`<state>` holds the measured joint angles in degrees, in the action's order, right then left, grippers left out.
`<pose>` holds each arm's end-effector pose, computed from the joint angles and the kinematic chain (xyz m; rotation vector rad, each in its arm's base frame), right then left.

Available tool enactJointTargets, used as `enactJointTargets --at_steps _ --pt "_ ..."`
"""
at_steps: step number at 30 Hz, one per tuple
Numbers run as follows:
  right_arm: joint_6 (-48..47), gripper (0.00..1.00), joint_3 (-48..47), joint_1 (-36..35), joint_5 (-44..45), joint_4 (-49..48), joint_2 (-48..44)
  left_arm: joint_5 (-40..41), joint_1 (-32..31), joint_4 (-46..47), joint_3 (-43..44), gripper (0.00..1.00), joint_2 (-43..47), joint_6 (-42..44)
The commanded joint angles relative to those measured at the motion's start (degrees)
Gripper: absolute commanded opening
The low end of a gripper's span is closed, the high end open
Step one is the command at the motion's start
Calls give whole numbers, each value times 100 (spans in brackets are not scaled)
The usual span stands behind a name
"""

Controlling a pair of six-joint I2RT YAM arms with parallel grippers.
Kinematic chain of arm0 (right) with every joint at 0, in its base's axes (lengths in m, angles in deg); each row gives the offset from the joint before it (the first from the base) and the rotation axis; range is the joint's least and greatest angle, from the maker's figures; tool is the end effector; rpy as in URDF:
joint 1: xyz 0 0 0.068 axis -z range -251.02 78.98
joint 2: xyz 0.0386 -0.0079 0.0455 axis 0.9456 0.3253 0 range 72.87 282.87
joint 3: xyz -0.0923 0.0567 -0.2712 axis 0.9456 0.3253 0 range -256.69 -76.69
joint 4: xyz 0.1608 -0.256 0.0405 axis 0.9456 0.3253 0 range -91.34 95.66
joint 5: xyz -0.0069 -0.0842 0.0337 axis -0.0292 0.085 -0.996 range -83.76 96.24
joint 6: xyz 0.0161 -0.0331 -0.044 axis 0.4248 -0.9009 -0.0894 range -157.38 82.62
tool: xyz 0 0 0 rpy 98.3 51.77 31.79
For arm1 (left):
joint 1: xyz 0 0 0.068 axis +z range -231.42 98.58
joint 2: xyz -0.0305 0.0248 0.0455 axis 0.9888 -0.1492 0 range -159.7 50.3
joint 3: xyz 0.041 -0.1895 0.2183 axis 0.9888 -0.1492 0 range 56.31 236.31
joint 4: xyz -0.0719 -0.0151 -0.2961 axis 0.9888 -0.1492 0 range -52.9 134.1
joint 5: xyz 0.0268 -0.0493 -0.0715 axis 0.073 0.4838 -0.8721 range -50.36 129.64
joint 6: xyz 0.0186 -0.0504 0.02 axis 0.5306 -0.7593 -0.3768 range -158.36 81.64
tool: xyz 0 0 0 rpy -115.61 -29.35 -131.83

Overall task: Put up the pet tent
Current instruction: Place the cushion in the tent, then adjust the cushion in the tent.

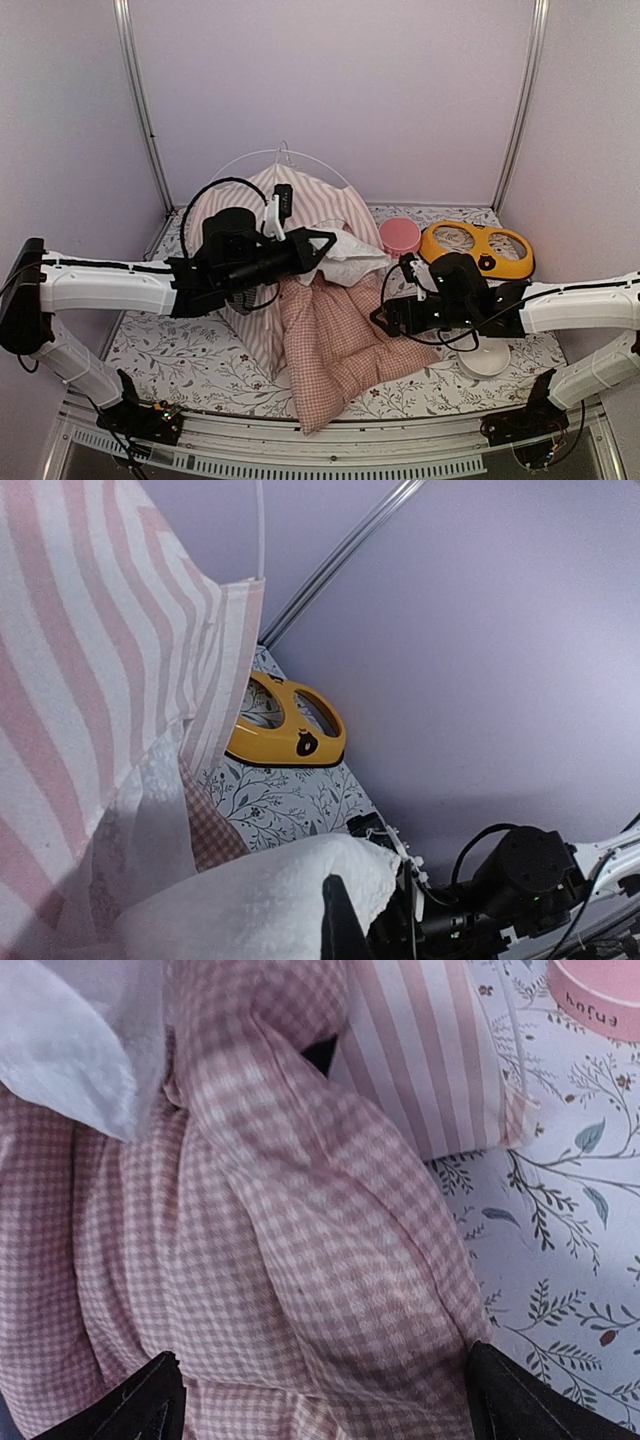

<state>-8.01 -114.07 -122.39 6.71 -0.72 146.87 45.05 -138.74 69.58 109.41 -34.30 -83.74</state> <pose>0.1891 0.2361 0.1915 -0.4403 2.2888 0.7416 0.2120 -0.3233 0.2831 0.1135 1.8381 -1.2392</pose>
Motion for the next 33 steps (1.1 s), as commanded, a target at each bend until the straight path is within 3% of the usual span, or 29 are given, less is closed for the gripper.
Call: enactJointTargets --at_steps 1,3,6,8,11,13,19,23,29,33 --pt "63 99 326 17 54 -17 109 -131 -67 -239 118 0 -170 143" --pt "102 100 365 18 -9 -127 320 -185 -70 -208 139 0 -190 176" --pt "100 86 109 -1 -215 -129 591 -308 -87 -139 176 0 -229 235" --pt "57 64 -133 -34 -261 -73 605 -393 -99 -110 183 0 -249 264" --pt "6 20 -543 -37 -348 13 449 -488 -102 -61 183 0 -250 299" --pt "-46 3 -946 -35 -455 75 336 -566 -104 -3 175 0 -257 319" --pt "24 0 -1672 -22 -548 -234 130 -1038 -129 466 141 0 -283 393" --pt "238 0 -1962 15 -83 -463 388 -1685 -166 1055 166 0 -345 421" --pt "594 0 -1615 131 951 -852 1002 -2043 -270 1582 167 0 -163 402" --pt "961 0 -1236 323 766 -1391 1404 -2094 -277 1769 129 0 42 320"
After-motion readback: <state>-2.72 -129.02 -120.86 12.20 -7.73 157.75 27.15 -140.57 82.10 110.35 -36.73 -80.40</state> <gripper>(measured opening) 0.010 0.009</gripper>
